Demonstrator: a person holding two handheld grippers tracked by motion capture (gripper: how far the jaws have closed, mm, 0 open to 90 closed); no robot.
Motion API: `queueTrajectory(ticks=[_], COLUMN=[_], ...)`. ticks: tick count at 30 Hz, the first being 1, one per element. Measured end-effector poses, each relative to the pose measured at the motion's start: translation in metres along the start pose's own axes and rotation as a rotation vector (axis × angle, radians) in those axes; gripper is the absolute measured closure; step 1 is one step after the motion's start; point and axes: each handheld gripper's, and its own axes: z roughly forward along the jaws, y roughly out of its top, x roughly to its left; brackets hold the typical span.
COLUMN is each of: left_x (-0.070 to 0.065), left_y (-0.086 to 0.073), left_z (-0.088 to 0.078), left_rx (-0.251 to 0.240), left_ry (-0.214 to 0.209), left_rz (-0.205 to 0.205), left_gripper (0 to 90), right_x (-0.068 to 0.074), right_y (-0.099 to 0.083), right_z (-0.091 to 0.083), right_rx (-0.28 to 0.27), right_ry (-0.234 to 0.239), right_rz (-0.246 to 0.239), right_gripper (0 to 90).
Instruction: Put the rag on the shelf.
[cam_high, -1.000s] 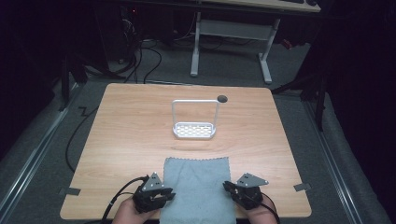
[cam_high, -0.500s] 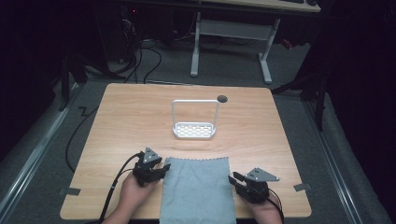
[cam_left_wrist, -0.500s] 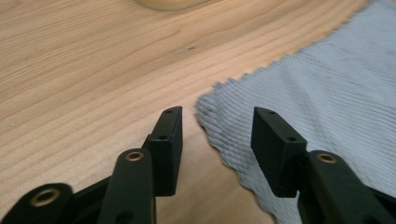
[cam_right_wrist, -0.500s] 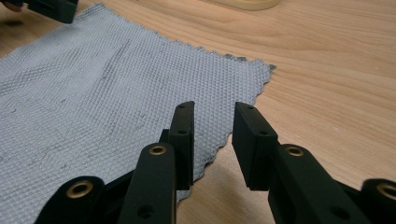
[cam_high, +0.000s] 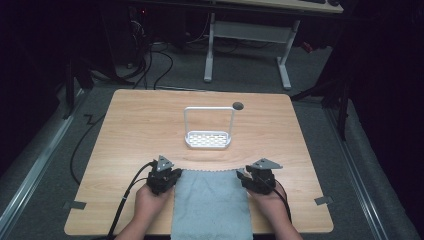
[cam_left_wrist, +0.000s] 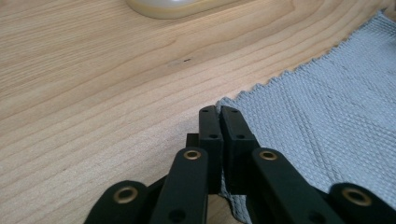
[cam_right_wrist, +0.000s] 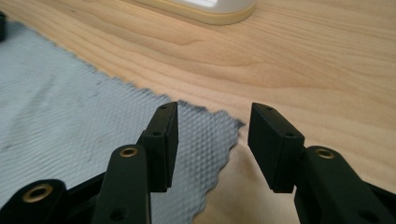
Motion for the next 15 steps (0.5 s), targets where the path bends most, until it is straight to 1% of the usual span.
queueTrajectory(ticks=[1, 2, 3, 4, 5, 6, 8, 10, 11, 13, 15], left_x=[-0.0001, -0.0001, 0.0000, 0.0004, 0.0007, 0.0010, 0.0010, 0.0008, 0.0008, 0.0014, 0.0017], left_y=[-0.0001, -0.0002, -0.0004, -0.0005, -0.0005, -0.0007, -0.0011, -0.0011, -0.0011, -0.0012, -0.0013], left_z=[-0.0001, -0.0001, -0.0002, -0.0003, -0.0004, -0.0006, -0.0009, -0.0011, -0.0011, -0.0015, -0.0021], left_rx=[0.000, -0.001, -0.001, -0.001, -0.002, -0.002, -0.001, -0.001, 0.000, 0.001, 0.000], left_ry=[0.000, -0.001, -0.003, -0.006, -0.008, -0.011, -0.014, -0.014, -0.014, -0.018, -0.020], left_rz=[0.004, 0.003, 0.000, -0.002, -0.005, -0.007, -0.007, -0.004, -0.005, -0.010, -0.011], left_gripper=[88.5, 88.7, 88.7, 88.8, 88.8, 88.9, 89.0, 89.3, 89.5, 89.7, 89.8], right_x=[-0.0009, -0.0017, -0.0027, -0.0030, -0.0022, -0.0016, 0.0009, 0.0031, 0.0036, 0.0043, 0.0049], right_y=[0.0020, 0.0027, 0.0031, 0.0036, 0.0044, 0.0049, 0.0041, 0.0024, 0.0014, 0.0011, 0.0001], right_z=[0.0036, 0.0071, 0.0104, 0.0116, 0.0118, 0.0118, 0.0108, 0.0099, 0.0101, 0.0099, 0.0083], right_rx=[0.015, 0.026, 0.038, 0.033, 0.041, 0.042, 0.043, 0.038, 0.030, 0.030, 0.028], right_ry=[0.001, 0.004, 0.002, -0.008, -0.022, -0.025, -0.017, 0.002, 0.016, 0.032, 0.048], right_rz=[-0.001, 0.009, 0.016, 0.005, -0.002, -0.013, -0.028, -0.020, -0.021, -0.019, -0.005], right_gripper=[52.7, 53.0, 54.9, 58.6, 62.2, 66.5, 75.5, 86.2, 87.9, 88.5, 88.7])
